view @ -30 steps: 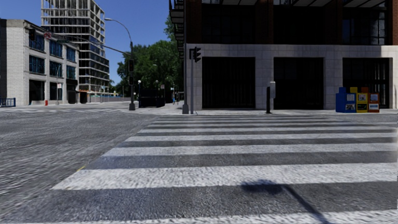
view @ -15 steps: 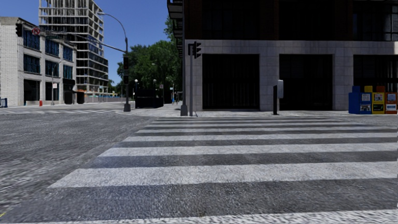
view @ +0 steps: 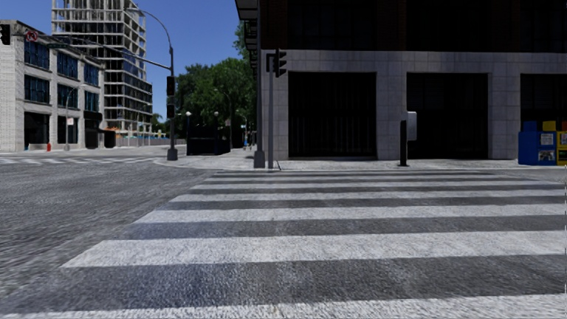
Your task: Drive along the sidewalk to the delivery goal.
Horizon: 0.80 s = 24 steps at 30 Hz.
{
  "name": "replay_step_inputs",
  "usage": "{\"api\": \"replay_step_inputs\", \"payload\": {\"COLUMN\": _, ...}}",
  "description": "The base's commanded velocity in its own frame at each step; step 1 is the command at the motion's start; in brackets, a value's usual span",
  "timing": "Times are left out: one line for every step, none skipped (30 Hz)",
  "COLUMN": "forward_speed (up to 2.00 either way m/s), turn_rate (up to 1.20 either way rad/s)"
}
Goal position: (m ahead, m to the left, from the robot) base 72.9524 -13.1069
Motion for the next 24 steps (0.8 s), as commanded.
{"api": "replay_step_inputs", "payload": {"forward_speed": 2.00, "turn_rate": 0.00}}
{"api": "replay_step_inputs", "payload": {"forward_speed": 2.00, "turn_rate": 0.00}}
{"api": "replay_step_inputs", "payload": {"forward_speed": 2.00, "turn_rate": 0.00}}
{"api": "replay_step_inputs", "payload": {"forward_speed": 2.00, "turn_rate": 0.00}}
{"api": "replay_step_inputs", "payload": {"forward_speed": 2.00, "turn_rate": 0.00}}
{"api": "replay_step_inputs", "payload": {"forward_speed": 2.00, "turn_rate": 0.00}}
{"api": "replay_step_inputs", "payload": {"forward_speed": 2.00, "turn_rate": 0.00}}
{"api": "replay_step_inputs", "payload": {"forward_speed": 2.00, "turn_rate": 0.00}}
{"api": "replay_step_inputs", "payload": {"forward_speed": 2.00, "turn_rate": 0.00}}
{"api": "replay_step_inputs", "payload": {"forward_speed": 2.00, "turn_rate": 0.00}}
{"api": "replay_step_inputs", "payload": {"forward_speed": 2.00, "turn_rate": 0.00}}
{"api": "replay_step_inputs", "payload": {"forward_speed": 2.00, "turn_rate": 0.00}}
{"api": "replay_step_inputs", "payload": {"forward_speed": 2.00, "turn_rate": 0.00}}
{"api": "replay_step_inputs", "payload": {"forward_speed": 2.00, "turn_rate": 0.00}}
{"api": "replay_step_inputs", "payload": {"forward_speed": 2.00, "turn_rate": 0.00}}
{"api": "replay_step_inputs", "payload": {"forward_speed": 2.00, "turn_rate": 0.00}}
{"api": "replay_step_inputs", "payload": {"forward_speed": 2.00, "turn_rate": 0.00}}
{"api": "replay_step_inputs", "payload": {"forward_speed": 2.00, "turn_rate": 0.00}}
{"api": "replay_step_inputs", "payload": {"forward_speed": 2.00, "turn_rate": 0.00}}
{"api": "replay_step_inputs", "payload": {"forward_speed": 2.00, "turn_rate": 0.00}}
{"api": "replay_step_inputs", "payload": {"forward_speed": 2.00, "turn_rate": 0.00}}
{"api": "replay_step_inputs", "payload": {"forward_speed": 2.00, "turn_rate": 0.00}}
{"api": "replay_step_inputs", "payload": {"forward_speed": 2.00, "turn_rate": 0.00}}
{"api": "replay_step_inputs", "payload": {"forward_speed": 2.00, "turn_rate": 0.00}}
